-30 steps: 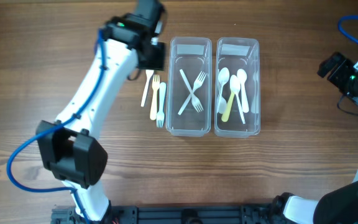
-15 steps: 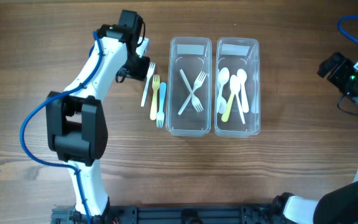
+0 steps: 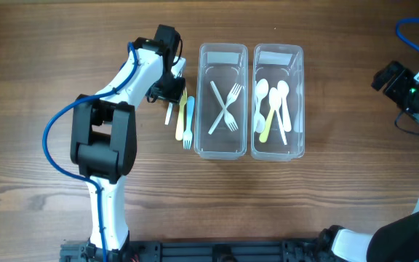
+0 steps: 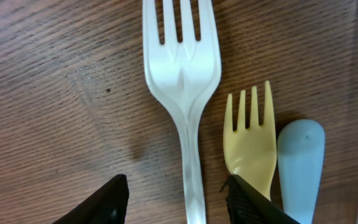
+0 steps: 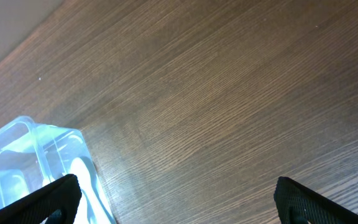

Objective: Pack container
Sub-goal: 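Grasp the next white fork with the left gripper, then place the white fork into the left tray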

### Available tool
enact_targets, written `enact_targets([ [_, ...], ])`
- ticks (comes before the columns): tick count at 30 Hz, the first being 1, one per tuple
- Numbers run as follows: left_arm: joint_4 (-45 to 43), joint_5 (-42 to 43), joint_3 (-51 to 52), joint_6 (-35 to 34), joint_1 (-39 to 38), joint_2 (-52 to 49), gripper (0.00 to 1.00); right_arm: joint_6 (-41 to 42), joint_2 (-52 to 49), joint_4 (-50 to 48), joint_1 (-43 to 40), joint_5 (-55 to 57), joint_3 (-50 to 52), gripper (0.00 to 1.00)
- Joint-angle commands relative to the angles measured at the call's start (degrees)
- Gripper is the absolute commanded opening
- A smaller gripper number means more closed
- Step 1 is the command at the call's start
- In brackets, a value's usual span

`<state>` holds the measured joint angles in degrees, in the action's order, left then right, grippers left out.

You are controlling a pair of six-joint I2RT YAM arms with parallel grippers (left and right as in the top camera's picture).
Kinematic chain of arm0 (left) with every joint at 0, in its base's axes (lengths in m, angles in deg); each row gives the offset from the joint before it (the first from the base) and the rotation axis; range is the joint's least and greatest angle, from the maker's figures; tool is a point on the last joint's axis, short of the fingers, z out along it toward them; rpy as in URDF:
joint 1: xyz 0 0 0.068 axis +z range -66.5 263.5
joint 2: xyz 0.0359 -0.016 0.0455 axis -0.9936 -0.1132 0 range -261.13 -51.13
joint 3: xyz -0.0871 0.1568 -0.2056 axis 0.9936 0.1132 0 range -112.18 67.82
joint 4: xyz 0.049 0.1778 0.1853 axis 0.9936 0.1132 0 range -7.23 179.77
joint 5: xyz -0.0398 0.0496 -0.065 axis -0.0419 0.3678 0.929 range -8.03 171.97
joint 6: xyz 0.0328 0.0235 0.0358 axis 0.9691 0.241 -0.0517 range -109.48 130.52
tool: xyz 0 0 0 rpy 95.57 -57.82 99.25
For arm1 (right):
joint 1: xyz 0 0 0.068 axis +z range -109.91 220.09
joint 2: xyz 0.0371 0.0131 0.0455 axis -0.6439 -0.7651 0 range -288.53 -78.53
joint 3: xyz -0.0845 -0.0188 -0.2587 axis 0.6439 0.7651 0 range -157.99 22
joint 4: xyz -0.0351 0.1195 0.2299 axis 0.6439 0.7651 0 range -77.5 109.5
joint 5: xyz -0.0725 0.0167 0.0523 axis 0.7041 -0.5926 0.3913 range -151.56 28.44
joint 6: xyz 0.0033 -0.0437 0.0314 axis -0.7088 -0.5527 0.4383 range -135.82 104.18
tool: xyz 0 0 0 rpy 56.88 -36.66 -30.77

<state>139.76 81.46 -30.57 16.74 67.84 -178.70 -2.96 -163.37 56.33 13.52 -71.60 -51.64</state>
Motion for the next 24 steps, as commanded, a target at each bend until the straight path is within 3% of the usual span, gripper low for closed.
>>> enact_targets([
  [1,-0.02,0.92,0.33,1.07,0.04,-3.26,0.51,0.81,0.31,-0.17,0.13,-0.24,-0.74,1.0],
  [6,-1.03,0.87,1.55,1.07,0.02,-4.07,0.41,0.81,0.31,-0.17,0.13,-0.24,-0.74,1.0],
  [8,-1.07,0.85,1.66,1.07,0.02,-4.07,0.3,0.81,0.31,-0.17,0.13,-0.24,-0.74,1.0],
  [10,-0.66,0.87,1.64,1.07,0.0,-4.04,0.06,0.83,0.31,-0.17,0.13,-0.24,-0.74,1.0],
  [17,4.22,0.55,1.62,-1.92,0.0,0.11,0.04,0.81,0.31,-0.17,0.13,-0.24,-0.74,1.0],
  [24,8.28,2.89,-0.48,-8.02,-2.47,18.78,0.04,0.83,0.31,-0.17,0.13,-0.24,-0.74,1.0],
])
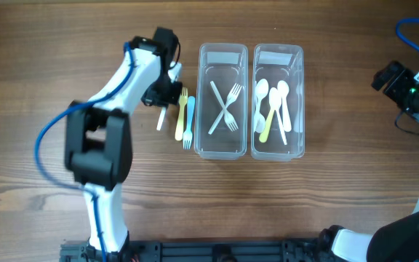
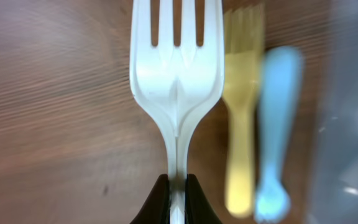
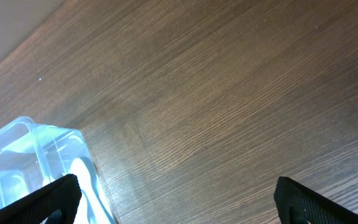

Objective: Pack container
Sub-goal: 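Place the white fork into the left tray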

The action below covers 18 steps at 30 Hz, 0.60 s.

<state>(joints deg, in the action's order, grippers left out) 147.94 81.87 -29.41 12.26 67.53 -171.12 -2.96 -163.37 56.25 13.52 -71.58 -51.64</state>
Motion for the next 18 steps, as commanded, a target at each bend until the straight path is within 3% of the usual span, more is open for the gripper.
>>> enact_targets([
  [1,-0.57,2.89,-1.64,-5.22,-3.41,14.58,0.04,0.81,0.31,-0.09,0.13,-0.26,-0.74,1.0],
  [6,-4.63,2.86,-1.62,-12.48,-11.65,21.94,0.04,0.83,0.31,-0.09,0.13,-0.26,-0.74,1.0],
  [14,-12.55,1.62,-0.9,-19.96,-17.42,8.44,0.09,0.83,0.31,-0.09,0.13,-0.26,-0.74,1.0],
  [18,-14.27,3.3,-0.92,-20.22,-17.42,4.96,0.26,0.81,0.31,-0.09,0.13,-0.26,-0.74,1.0],
])
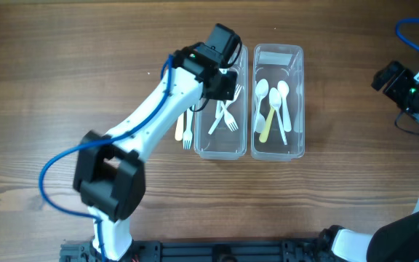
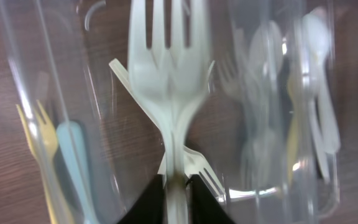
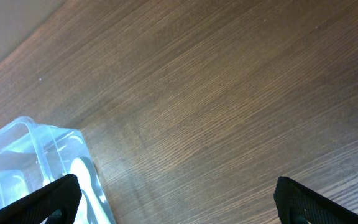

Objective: Pack container
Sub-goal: 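Place the white fork into the left tray, then reach the left gripper down to the yellow fork and grasp it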

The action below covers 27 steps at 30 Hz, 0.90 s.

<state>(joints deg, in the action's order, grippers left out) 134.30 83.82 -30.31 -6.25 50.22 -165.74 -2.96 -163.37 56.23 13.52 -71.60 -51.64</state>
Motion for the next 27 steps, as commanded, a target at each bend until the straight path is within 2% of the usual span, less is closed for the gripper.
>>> enact_targets([
  [1,-0.63,1.36,-0.04,-1.7,-0.11,-0.15,0.36,0.83,0.31,-0.07,0.13,-0.24,-0.74,1.0],
  [2,-0.55,1.36,-0.04,-1.7,-0.04,0.24,0.46,0.81,0.31,-0.07,0.13,-0.24,-0.74,1.0],
  [4,0.15,1.33,-0.2,-1.68,0.28,1.77,0.56,0.83,0.31,-0.07,0.13,-0.24,-0.74,1.0],
  [8,2.6,0.24,-0.2,-1.46,2.38,7.26,0.61,0.83,0.31,-0.07,0.13,-0.24,-0.74,1.0],
  [11,6.01,-7.82,-0.2,-1.44,6.8,11.74,0.65,0.83,0.31,-0.07,0.13,-0.22,-0.74,1.0],
  [14,7.41,-9.22,-0.13,5.14,12.02,11.47,0.65,0.83,0.31,-0.04,0.13,-0.24,-0.74,1.0],
  [17,9.35,-8.72,-0.04,9.35,15.87,8.22,0.6,0.83,0.31,-0.07,0.13,-0.24,-0.74,1.0],
  [20,10.01,-4.17,1.18,13.68,17.64,2.95,0.56,0.83,0.31,-0.07,0.13,-0.24,-0.74,1.0],
  [27,8.96,-1.99,3.1,13.6,17.09,-5.92,0.55,0.83,0.31,-0.07,0.13,-0.24,-0.74,1.0],
])
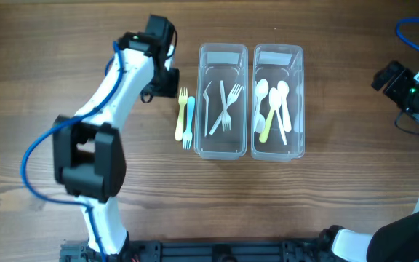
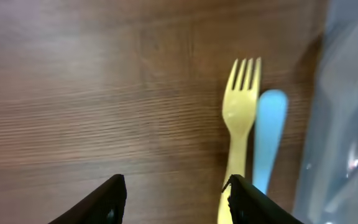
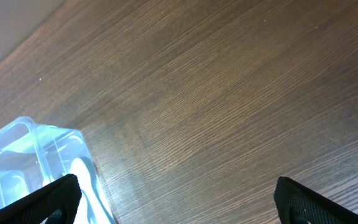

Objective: Pack container
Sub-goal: 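Reach the left gripper down to the yellow fork and grasp it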

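Two clear plastic containers stand side by side. The left container (image 1: 222, 52) holds three white forks (image 1: 225, 105). The right container (image 1: 278, 52) holds several white spoons and a yellow one (image 1: 270, 115). A yellow fork (image 1: 181, 113) (image 2: 240, 118) and a blue fork (image 1: 189, 120), handle end (image 2: 268, 124), lie on the table just left of the containers. My left gripper (image 1: 163, 78) (image 2: 176, 202) hovers open above bare wood beside the yellow fork's tines, holding nothing. My right gripper (image 1: 397, 84) (image 3: 176, 202) is open at the far right, away from everything.
The wooden table (image 1: 326, 196) carries nothing else. The left arm (image 1: 115, 87) reaches up along the table's left side. A corner of the right container (image 3: 36, 162) shows in the right wrist view.
My left gripper let go of the white fork, which now lies in the left container. The gripper has moved from over that container back to the left, above the wood by the yellow fork.
My left gripper stood open around a white fork's handle beside the yellow and blue forks. Then it was shut on that fork, then held it over the left container. Now the fork lies inside and the gripper is open again. The right arm stayed still.
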### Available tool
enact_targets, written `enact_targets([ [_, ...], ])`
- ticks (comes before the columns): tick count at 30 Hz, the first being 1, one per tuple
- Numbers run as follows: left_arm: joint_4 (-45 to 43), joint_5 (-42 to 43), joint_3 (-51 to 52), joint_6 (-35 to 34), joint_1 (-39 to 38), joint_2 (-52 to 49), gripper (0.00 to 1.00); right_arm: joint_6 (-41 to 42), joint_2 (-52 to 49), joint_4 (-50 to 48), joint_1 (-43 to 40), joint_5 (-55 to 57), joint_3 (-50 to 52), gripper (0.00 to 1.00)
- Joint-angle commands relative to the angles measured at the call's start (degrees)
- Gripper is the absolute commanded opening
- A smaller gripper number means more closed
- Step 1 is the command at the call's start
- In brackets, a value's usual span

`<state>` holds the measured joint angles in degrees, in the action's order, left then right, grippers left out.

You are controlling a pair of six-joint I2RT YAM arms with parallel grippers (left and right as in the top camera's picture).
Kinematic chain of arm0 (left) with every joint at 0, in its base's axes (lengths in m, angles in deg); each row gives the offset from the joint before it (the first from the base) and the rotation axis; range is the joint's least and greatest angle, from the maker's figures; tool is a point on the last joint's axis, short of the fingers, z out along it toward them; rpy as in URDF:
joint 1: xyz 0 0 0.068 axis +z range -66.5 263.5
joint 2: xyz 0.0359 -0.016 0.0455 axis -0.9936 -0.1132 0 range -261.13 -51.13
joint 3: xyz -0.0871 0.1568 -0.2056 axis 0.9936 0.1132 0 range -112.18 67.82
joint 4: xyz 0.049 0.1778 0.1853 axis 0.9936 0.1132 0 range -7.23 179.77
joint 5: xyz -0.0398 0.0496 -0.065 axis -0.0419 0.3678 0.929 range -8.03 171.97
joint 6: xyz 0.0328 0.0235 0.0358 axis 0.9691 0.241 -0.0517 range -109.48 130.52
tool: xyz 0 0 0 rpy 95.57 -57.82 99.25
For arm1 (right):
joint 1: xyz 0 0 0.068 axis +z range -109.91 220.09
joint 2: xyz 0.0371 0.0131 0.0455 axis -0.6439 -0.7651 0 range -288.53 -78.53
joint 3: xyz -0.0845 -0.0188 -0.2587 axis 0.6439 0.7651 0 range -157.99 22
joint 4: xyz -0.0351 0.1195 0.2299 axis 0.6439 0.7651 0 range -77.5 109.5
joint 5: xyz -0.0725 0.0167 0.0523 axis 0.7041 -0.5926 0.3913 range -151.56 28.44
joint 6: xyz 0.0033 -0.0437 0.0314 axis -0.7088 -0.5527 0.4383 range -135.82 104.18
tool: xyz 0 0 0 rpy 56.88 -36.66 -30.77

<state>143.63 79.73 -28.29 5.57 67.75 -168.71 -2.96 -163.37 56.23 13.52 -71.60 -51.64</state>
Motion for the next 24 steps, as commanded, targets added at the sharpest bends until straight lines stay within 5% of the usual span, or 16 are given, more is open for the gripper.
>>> enact_targets([
  [1,-0.39,2.75,1.27,1.79,-0.55,-3.87,0.55,0.83,0.31,-0.04,0.13,-0.24,-0.74,1.0],
  [15,0.28,4.33,1.31,1.51,-8.94,-6.45,0.51,0.81,0.31,-0.07,0.13,-0.24,-0.74,1.0],
  [24,4.09,3.23,1.31,0.0,-6.45,-6.4,0.49,0.81,0.31,-0.07,0.13,-0.24,-0.74,1.0],
])
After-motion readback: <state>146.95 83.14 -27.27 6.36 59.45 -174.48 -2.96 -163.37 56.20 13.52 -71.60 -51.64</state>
